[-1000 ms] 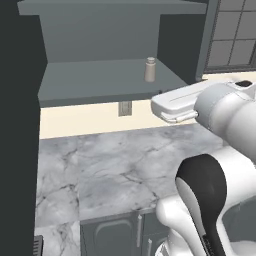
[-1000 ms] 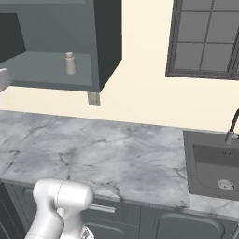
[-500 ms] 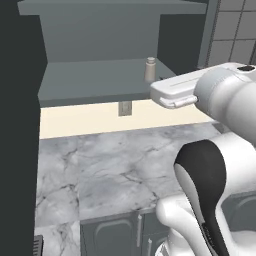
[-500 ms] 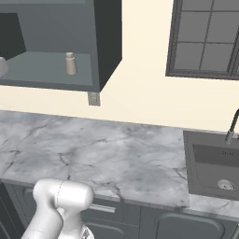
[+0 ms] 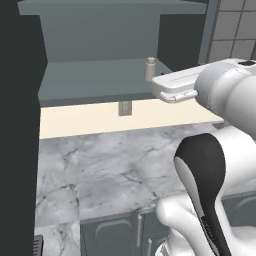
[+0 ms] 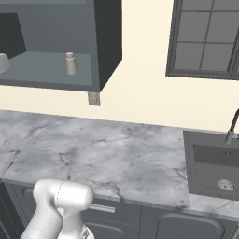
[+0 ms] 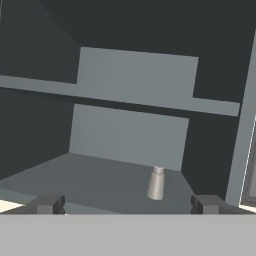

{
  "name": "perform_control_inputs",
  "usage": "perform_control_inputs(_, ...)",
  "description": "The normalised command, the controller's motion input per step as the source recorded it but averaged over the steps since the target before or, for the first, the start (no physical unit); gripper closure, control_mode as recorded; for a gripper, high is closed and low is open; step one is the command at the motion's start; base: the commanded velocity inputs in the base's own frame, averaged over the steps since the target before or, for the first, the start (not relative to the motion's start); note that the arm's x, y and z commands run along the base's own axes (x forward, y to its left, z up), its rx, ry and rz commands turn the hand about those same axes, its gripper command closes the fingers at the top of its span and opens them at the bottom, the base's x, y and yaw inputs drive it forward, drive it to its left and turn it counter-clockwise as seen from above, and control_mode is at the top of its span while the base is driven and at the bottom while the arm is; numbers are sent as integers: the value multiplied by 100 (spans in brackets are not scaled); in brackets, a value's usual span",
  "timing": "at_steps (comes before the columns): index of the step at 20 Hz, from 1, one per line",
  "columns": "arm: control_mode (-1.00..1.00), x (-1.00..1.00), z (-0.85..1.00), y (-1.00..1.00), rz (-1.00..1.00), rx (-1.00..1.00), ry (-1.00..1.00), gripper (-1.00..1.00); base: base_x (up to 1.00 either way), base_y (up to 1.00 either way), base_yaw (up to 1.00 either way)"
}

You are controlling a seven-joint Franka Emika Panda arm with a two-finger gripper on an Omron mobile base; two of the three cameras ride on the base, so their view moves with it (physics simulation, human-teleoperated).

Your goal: Collect the turmeric, mayonnaise, and shaker from the cabinet and place them next to the stove.

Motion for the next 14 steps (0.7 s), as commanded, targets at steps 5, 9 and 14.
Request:
perform_control_inputs(5, -100, 18, -3, 0, 0, 0, 0, -100, 0, 0, 0)
perform_control_inputs(9, -100, 21, -3, 0, 0, 4, 0, -100, 0, 0, 0)
perform_control_inputs(14, -100, 19, -2, -1, -6, 8, 1, -100, 0, 0, 0)
